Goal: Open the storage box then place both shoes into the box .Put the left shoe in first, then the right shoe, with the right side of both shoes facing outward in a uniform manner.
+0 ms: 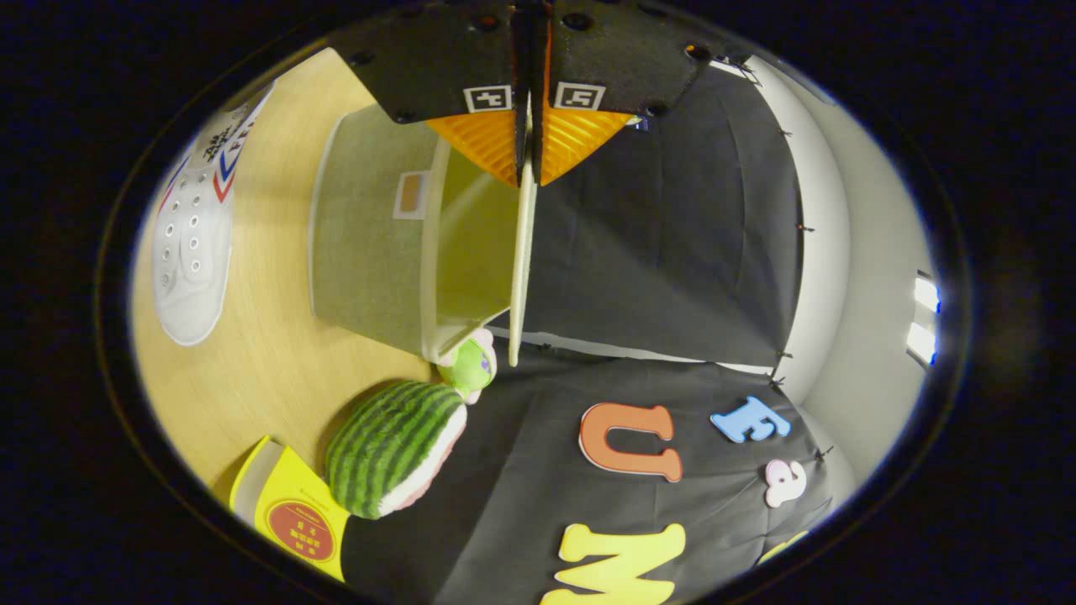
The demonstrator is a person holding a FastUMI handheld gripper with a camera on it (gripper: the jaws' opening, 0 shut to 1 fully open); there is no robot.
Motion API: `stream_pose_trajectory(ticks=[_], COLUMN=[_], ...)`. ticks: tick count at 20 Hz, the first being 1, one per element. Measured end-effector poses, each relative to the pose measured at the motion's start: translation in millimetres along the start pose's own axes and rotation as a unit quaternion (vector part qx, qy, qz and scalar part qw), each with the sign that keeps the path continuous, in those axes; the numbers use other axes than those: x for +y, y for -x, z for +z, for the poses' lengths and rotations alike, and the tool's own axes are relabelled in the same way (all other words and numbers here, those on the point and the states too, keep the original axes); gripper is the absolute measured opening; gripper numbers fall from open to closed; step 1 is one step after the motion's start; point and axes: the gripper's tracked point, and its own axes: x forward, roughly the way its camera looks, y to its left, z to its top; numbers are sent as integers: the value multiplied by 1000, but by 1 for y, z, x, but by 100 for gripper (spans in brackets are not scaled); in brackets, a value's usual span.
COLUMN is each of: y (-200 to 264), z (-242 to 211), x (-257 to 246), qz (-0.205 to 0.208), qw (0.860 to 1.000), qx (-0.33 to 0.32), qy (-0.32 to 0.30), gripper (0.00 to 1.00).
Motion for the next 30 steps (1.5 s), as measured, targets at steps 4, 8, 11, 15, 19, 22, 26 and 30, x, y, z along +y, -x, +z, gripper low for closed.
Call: stream_pose_trajectory(ticks=[4, 8, 11, 15, 19, 22, 26, 30], y=[-8, -32, -45, -62, -84, -111, -156, -194], z=[-3, -8, -7, -6, -15, -23, -30, -64], x=[36, 43, 56, 73, 109, 132, 142, 169], qz=[9, -28, -22, -30, -19, -6, -7, 19], qw=[1000, 999, 997, 995, 995, 995, 994, 997], qx=[-22, -41, -58, -80, -91, -92, -103, -70], qy=[8, -13, -42, -55, -38, -32, -29, -2], gripper=[5, 5, 5, 6, 11, 19, 46, 82])
